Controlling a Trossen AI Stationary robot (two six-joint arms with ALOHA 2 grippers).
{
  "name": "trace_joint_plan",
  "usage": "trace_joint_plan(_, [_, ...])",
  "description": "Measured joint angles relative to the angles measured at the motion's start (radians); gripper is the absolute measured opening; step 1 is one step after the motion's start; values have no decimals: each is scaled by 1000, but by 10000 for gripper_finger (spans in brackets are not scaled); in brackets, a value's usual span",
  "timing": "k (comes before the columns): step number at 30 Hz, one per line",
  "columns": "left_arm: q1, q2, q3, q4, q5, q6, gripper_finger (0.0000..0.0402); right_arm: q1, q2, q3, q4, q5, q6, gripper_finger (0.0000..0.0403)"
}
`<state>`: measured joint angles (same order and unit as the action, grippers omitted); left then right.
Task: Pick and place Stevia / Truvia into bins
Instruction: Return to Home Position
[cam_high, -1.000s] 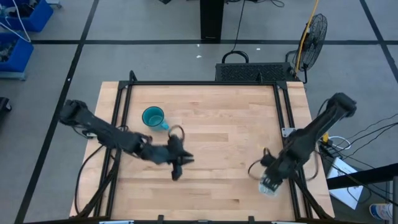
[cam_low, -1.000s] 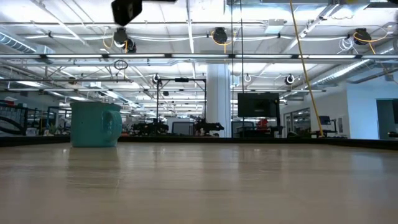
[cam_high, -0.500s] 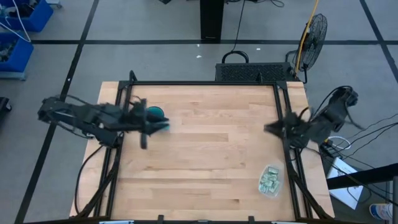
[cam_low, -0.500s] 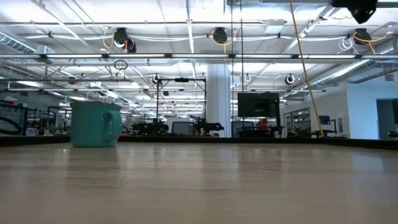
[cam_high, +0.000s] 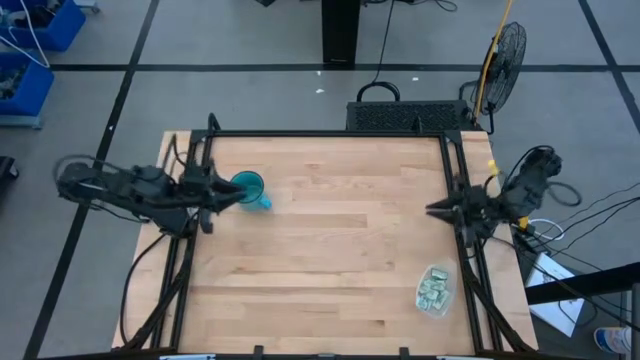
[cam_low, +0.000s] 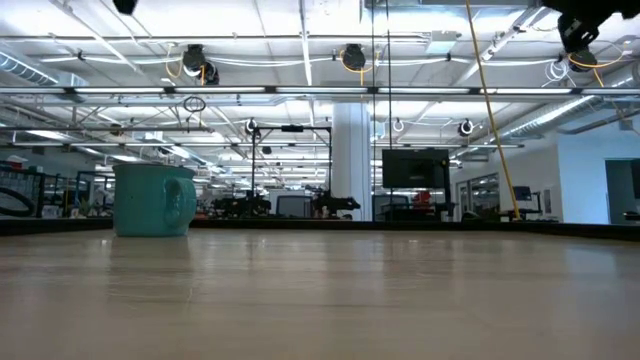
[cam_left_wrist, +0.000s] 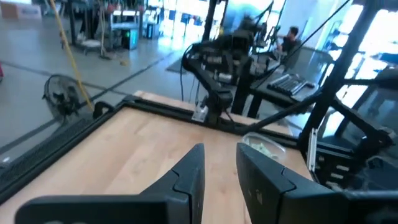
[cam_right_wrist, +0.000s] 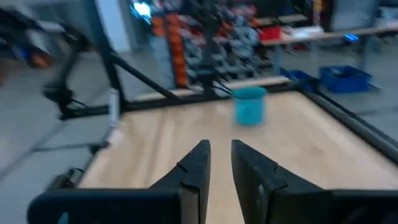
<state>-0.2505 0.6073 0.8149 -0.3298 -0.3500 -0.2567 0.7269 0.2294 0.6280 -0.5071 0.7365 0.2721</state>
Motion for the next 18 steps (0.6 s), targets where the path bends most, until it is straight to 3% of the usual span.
trace_joint_plan(4, [14,-51,-223,298,6,-5,97,0,-75,-231,402,-43,-202,48])
trace_joint_plan(8, [29,-107,-374,443,17,-45,97,-2,-143,-390,709,-28,-426,43])
trace_joint_plan(12, [54,-211,-418,487,-18,-16,97,-2,-228,-442,789,-28,-543,43])
trace_joint_plan(18, [91,-373,-421,364,-18,20,97,-13,-228,-425,781,7,-641,43])
